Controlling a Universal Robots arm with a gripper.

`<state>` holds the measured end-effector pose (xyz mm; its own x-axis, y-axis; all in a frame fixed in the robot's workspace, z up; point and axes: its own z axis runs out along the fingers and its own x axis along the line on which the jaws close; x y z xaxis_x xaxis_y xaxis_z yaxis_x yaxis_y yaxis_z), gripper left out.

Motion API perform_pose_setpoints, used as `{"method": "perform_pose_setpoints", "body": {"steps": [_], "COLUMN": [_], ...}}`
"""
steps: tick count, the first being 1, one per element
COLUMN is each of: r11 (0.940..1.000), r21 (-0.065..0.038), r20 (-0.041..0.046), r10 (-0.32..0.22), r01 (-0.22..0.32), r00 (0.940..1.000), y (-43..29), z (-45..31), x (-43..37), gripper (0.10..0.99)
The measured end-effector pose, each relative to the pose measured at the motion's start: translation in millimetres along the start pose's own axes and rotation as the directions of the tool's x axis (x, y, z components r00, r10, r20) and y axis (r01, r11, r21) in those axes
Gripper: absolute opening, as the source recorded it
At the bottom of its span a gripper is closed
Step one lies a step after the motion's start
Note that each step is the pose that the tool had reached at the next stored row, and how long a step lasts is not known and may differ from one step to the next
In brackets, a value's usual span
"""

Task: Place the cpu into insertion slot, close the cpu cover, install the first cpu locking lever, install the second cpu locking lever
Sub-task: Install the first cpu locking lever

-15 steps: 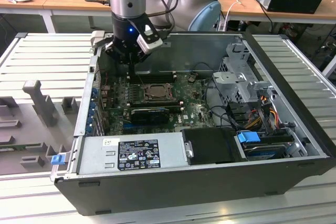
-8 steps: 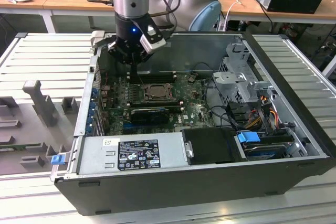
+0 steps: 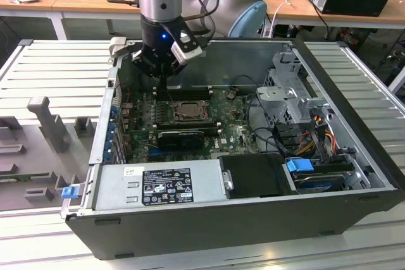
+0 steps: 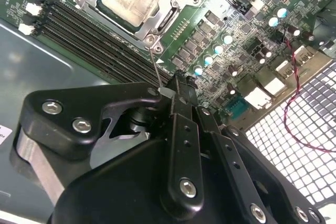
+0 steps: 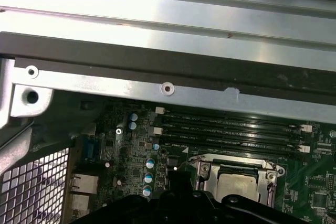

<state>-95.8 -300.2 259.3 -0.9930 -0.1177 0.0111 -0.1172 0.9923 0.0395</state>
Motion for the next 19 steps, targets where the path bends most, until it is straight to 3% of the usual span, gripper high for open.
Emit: {"method": "perform_pose_setpoints", "body": {"steps": [19], "r11": [1.0000], "r21": [0.000], "r20": [0.0000], "r10": [0.000], "r01": [0.000], "r00": [1.0000], "y": [-0.9], "z": [-0.1], "x": [-7.2], "gripper": [0.106]}}
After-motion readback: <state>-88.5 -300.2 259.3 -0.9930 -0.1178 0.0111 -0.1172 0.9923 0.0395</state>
